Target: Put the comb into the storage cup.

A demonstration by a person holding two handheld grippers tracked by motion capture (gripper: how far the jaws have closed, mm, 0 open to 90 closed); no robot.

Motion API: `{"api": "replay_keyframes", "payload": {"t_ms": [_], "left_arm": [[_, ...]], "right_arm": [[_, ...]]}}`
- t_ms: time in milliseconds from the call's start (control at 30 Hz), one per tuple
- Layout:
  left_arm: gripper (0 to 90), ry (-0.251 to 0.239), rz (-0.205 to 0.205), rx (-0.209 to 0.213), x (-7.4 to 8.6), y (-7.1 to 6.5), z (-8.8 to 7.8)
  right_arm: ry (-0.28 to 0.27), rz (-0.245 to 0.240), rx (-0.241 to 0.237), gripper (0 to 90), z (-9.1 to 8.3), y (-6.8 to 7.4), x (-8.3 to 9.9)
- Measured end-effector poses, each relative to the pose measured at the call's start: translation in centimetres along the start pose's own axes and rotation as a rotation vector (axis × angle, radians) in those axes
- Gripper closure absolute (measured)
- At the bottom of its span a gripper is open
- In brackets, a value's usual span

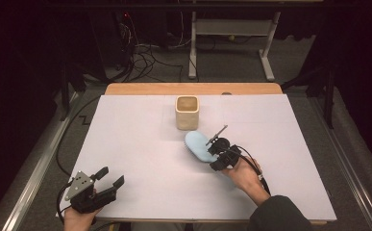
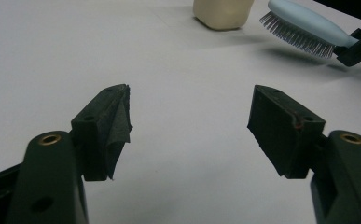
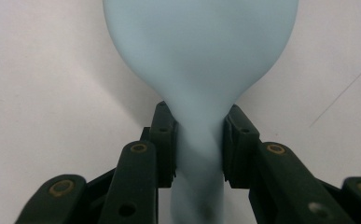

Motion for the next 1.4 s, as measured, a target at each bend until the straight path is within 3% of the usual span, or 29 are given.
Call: {"api": "replay_keyframes", "payload": {"t_ms": [367,633,800,900,1133,1400], "left_arm": [[29.0,0.005,-0.001,0.014,-0.2,-0.4,0.1],[27.7,0.023,0.050,0.007,-1.1,-1.2,0.4],[27.0,-0.008,0.058,0.003,-2.2,-1.7,0.7],[26.9,-0.005,0.055,0.025,-3.0,-2.4,1.1],[26.9,0.034,0.110,0.093,-4.5,-4.8,3.1],[27.4,0.065,0.107,0.162,-5.5,-6.7,4.8]], "right_arm": [[-0.073,-0.020,-0.017,71.1,-1.6,0.3,0.5],[-0.115,-0.008,-0.033,71.1,-2.9,0.5,1.1],[-0.140,-0.012,-0.038,71.1,-3.4,0.4,1.7],[-0.154,-0.017,-0.048,71.1,-3.8,0.4,2.1],[-0.175,-0.017,-0.053,71.1,-4.5,0.4,2.8],[-0.186,-0.018,-0.063,71.0,-4.9,0.4,3.3]]}}
Point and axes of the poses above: each handheld gripper's, and its own axes: z roughly forward along the jaws, x roughly out of its underside, y roughly to its left, the point moved 4 cm from there along z, roughly forward along the jaws, and after that the axes turned 3 degrees about x, right-handed, at the moved point
